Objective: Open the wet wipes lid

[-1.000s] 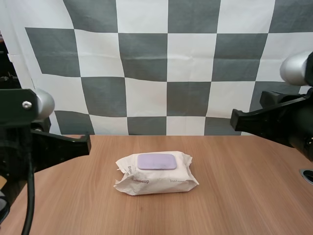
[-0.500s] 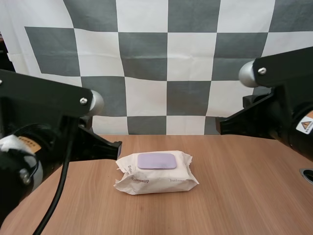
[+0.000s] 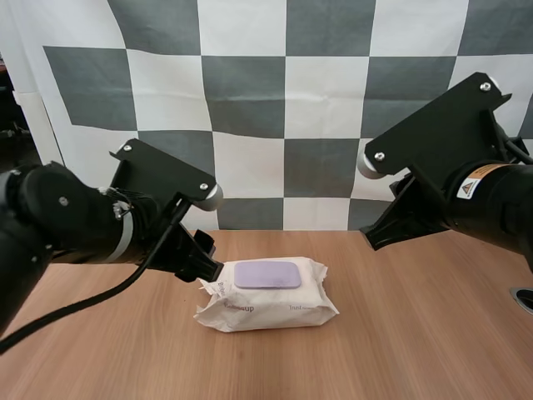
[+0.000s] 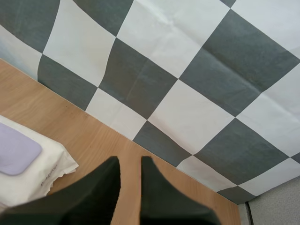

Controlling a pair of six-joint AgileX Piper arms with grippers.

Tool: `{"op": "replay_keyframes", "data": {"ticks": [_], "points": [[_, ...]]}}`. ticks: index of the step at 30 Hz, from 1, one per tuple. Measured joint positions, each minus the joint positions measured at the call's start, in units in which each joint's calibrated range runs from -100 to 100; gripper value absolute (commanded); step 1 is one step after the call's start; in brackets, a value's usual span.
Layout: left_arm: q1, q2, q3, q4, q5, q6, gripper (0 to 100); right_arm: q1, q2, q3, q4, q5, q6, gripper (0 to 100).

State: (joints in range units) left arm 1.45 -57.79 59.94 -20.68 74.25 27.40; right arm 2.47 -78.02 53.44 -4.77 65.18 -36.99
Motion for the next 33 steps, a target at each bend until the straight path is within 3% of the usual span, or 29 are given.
{"op": "replay_keyframes", "data": {"ticks": [7, 15, 21, 33], "points": [[0.0, 10.5, 0.3, -0.1, 0.2, 4.1, 100, 0.0, 0.0, 0.0, -1.1, -0.7, -0.5, 100], [0.0, 14.8, 10.7, -3.8, -11.1, 15.4, 100, 0.0, 6.2, 0.0, 4.8, 0.9, -6.5, 100], [0.0, 18.2, 15.6, -12.6, -18.4, 25.4, 100, 0.0, 13.0, 0.0, 5.7, 1.7, -6.5, 100], [0.0, 31.2, 15.7, -27.4, -26.1, 41.5, 100, 0.0, 17.2, 0.0, 6.7, 1.2, -8.4, 100]]}}
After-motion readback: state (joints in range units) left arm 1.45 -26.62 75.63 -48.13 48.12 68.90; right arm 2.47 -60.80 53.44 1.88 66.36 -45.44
